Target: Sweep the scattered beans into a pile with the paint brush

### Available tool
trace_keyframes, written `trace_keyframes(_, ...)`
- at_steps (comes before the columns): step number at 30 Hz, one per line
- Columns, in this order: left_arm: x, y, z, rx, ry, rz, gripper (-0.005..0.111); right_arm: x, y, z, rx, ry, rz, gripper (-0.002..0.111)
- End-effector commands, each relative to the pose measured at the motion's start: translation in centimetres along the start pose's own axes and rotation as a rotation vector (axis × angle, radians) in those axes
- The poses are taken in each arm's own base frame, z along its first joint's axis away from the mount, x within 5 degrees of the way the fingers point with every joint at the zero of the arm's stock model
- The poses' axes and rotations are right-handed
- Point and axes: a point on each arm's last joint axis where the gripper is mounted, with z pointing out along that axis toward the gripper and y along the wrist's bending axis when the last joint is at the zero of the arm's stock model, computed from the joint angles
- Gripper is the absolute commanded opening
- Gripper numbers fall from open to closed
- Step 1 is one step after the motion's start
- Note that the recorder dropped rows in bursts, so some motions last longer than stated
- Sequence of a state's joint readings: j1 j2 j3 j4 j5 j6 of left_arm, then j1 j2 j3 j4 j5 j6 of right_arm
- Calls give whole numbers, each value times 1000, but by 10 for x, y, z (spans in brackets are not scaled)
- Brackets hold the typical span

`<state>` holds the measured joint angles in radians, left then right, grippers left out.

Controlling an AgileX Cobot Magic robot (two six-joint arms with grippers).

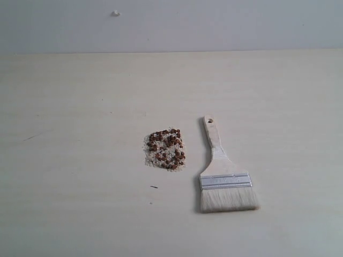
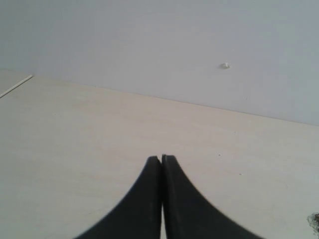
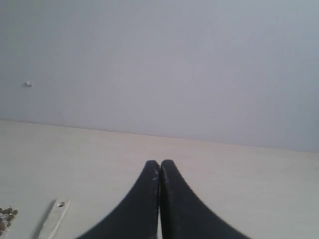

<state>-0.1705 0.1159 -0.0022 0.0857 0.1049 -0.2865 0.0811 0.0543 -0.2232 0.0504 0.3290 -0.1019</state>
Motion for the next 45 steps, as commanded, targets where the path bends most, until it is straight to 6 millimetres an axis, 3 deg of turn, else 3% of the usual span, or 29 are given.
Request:
trace_keyframes(1, 0, 0, 0, 1, -4, -10, 0, 24, 1, 2, 7, 9, -31, 0)
trace_keyframes(14, 0, 0, 0, 1, -4, -10, 0, 67, 3, 12, 0, 129, -32, 0)
trace_keyframes(20, 0, 0, 0, 1, -4, -10, 0, 67, 3, 12, -5, 123, 32, 0)
trace_keyframes(45, 0, 0, 0, 1, -4, -10, 0, 67, 3, 12, -4, 123, 30, 0)
